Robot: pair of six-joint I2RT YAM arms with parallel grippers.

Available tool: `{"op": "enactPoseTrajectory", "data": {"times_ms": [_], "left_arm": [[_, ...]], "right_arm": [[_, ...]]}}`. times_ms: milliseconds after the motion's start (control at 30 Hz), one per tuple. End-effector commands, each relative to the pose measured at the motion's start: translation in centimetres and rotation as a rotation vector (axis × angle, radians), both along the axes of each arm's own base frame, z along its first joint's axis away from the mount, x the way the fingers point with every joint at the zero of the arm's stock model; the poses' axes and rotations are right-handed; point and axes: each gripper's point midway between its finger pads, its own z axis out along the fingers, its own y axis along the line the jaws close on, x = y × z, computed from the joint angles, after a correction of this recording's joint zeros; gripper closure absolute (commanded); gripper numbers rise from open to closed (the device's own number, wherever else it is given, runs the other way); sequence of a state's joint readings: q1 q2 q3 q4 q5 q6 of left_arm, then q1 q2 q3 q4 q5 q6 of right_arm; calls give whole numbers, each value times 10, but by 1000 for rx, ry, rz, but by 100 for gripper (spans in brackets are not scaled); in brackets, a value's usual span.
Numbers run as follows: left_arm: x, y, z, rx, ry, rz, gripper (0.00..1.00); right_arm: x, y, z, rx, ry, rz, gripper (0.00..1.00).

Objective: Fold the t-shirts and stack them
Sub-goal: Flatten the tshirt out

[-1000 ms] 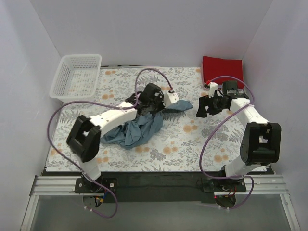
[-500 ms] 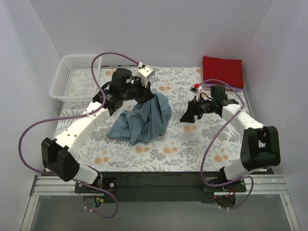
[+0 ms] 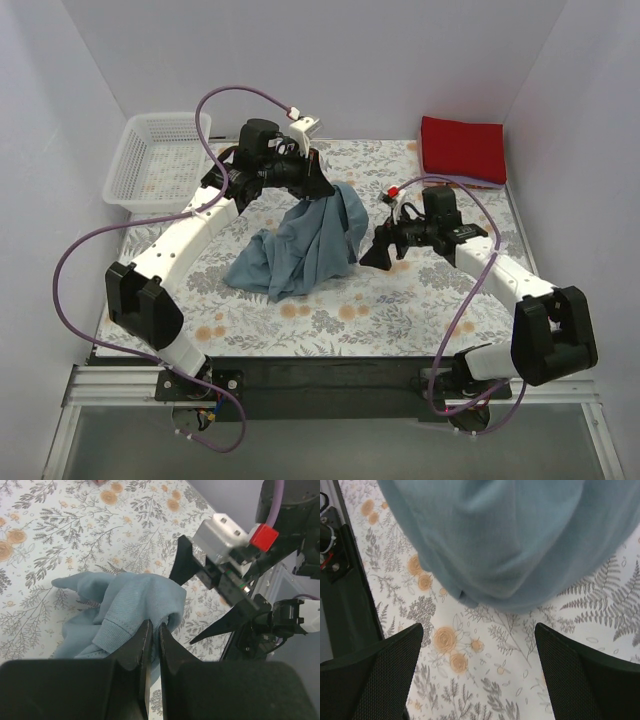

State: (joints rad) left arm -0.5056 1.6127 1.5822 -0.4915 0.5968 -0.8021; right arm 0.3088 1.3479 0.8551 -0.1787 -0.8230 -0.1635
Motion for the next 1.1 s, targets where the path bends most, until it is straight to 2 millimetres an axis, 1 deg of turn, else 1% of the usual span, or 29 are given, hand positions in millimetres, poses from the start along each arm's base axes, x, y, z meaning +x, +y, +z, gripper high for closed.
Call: {"op": "enactPoseTrajectory", "data": {"times_ms": [0, 67, 133, 167, 200, 267, 300, 333, 367, 400, 433, 467, 500, 533, 567, 600, 633, 667, 733, 767, 800, 833, 867, 900, 933, 967, 1000, 1033, 1067], "left_arm": [[-14, -6, 43, -96, -38, -50, 100], [-16, -6, 49, -106, -48, -50, 100], [-17, -5, 52, -111, -53, -46, 100], [-17, -5, 54, -113, -56, -48, 100], [-19, -4, 57, -116, -63, -48, 100], [-22, -2, 59, -118, -72, -50, 100], [-24, 0, 60, -115, -85, -53, 100], [-26, 1, 60, -112, -90, -54, 100], [-26, 3, 59, -104, -99, -49, 100], [-27, 6, 50, -85, -97, -49, 100], [-29, 8, 50, -78, -108, -46, 100], [-31, 12, 38, -55, -95, -49, 100], [-34, 13, 40, -55, -97, -48, 100], [-37, 17, 26, -31, -80, -52, 100], [-44, 21, 23, -28, -80, -55, 100], [-51, 23, 18, -25, -74, -69, 99], [-59, 27, -3, -2, -42, -80, 97], [-68, 31, 3, -17, -68, -82, 96], [-84, 35, -4, -35, -63, -114, 93], [-96, 38, -18, -34, -33, -135, 84], [-109, 40, -12, -60, -51, -164, 77], [-120, 41, -13, -75, -43, -201, 72], [-125, 43, -15, -74, -41, -200, 68], [-135, 50, -15, -72, -63, -196, 60], [-136, 55, -14, -69, -88, -180, 56], [-135, 59, -10, -63, -126, -153, 51], [-135, 61, -3, -71, -171, -146, 34], [-139, 63, 7, -89, -210, -146, 24], [-137, 63, 12, -96, -227, -136, 22]], "right_arm": [[23, 24, 3, -39, -137, -45, 2], [41, 27, -12, -100, -174, -83, 2], [50, 28, -23, -129, -172, -112, 2], [56, 28, -32, -144, -161, -142, 3], [65, 22, -38, -179, -170, -190, 6], [77, 14, -46, -228, -186, -243, 30], [87, 5, -45, -260, -207, -299, 45], [90, 1, -43, -265, -212, -317, 93], [93, -2, -27, -243, -234, -338, 99], [95, -12, -20, -239, -240, -351, 99], [95, -16, -8, -232, -270, -353, 99], [95, -29, 18, -239, -352, -372, 99], [94, -36, 31, -246, -397, -386, 99], [97, -44, 51, -239, -456, -407, 99], [89, -54, 75, -238, -513, -423, 99], [91, -68, 90, -249, -555, -453, 99], [90, -78, 109, -275, -615, -456, 99], [85, -86, 136, -267, -686, -473, 99], [79, -97, 163, -289, -772, -466, 99], [73, -98, 199, -259, -853, -471, 99], [70, -96, 212, -248, -879, -456, 99], [65, -89, 230, -211, -910, -418, 99], [67, -82, 231, -198, -880, -393, 99], [63, -72, 266, -139, -925, -362, 99], [65, -64, 273, -120, -919, -344, 99], [78, -51, 263, -115, -857, -318, 99], [74, -32, 283, -73, -880, -276, 99], [75, -19, 280, -62, -858, -250, 99], [84, -3, 267, -61, -814, -219, 99]]}}
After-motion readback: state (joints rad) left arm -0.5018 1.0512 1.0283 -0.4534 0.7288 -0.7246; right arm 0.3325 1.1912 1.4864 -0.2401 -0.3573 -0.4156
